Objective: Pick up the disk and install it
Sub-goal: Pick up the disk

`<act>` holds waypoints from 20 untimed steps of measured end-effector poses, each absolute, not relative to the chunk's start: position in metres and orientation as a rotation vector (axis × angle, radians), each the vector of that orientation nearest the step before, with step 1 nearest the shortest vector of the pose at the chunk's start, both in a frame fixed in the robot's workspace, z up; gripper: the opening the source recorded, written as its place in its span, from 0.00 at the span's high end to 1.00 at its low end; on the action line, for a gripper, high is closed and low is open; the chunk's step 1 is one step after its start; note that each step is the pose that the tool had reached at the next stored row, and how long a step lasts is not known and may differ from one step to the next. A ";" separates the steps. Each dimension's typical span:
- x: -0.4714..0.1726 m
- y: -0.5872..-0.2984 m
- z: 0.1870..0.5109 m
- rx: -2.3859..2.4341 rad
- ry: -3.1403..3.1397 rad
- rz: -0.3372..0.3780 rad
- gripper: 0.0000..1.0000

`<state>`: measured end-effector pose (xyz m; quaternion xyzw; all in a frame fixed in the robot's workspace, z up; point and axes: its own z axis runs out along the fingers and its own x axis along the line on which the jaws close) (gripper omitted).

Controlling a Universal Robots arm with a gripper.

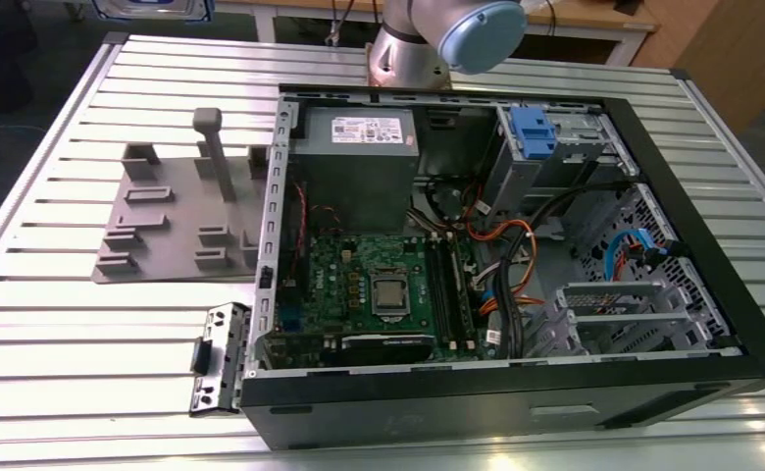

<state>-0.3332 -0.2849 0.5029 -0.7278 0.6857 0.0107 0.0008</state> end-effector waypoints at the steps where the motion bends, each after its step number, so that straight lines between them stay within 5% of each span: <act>1: -0.332 -0.285 0.503 -2.285 2.153 0.034 0.64; 20: -0.319 -0.285 0.503 -2.285 2.153 0.034 0.64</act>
